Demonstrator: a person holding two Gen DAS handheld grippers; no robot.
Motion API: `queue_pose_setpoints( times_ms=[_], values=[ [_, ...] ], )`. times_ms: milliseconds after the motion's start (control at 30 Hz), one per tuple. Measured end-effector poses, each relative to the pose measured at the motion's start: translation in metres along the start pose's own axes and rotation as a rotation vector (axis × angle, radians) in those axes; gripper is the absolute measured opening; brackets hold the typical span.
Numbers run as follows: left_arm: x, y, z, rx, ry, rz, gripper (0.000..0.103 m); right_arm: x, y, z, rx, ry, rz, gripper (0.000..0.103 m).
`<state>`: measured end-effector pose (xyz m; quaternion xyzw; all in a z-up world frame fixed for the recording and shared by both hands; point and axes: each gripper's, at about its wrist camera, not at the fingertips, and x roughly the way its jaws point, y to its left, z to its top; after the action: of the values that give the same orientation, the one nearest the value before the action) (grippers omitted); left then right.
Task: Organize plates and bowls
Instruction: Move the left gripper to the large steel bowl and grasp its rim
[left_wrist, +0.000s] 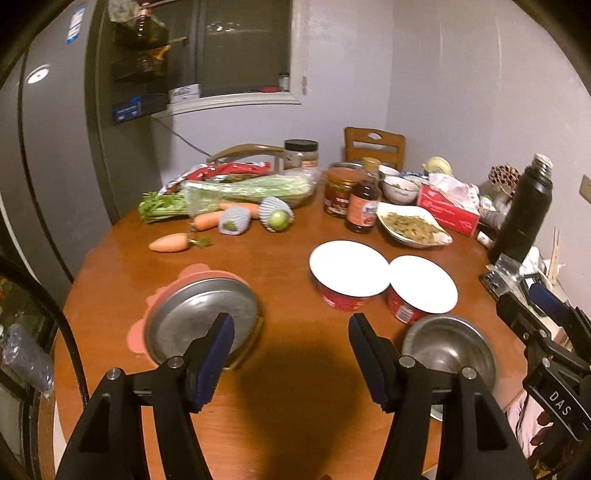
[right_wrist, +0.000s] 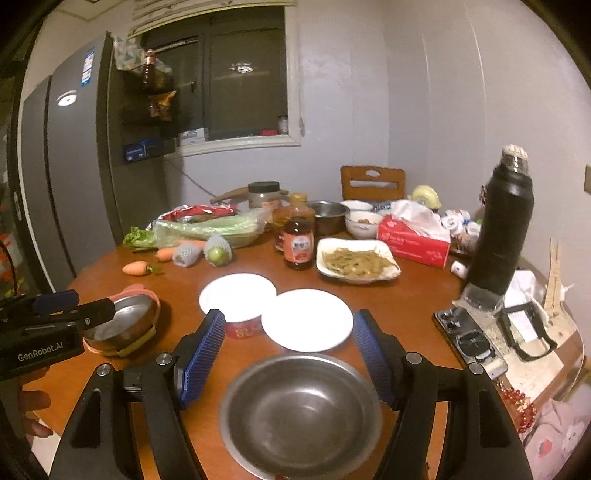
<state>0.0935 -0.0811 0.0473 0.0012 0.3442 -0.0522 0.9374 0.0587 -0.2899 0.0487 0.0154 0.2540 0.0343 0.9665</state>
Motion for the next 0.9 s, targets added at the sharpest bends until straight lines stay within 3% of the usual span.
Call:
queue_pose_setpoints(
  times_ms=[467,900],
  values=[
    [0.036,-0.059,-0.017,0.050,0.100,-0.120,0.064,0.017,-0.061,-0.044,0.053,0.111,-0.050,0.073],
    [0.077,-0.085,-0.036,0.077,0.195,-0.149,0.064,0.047,-0.071,-0.071,0.066,0.208,-0.024,0.073]
  ],
)
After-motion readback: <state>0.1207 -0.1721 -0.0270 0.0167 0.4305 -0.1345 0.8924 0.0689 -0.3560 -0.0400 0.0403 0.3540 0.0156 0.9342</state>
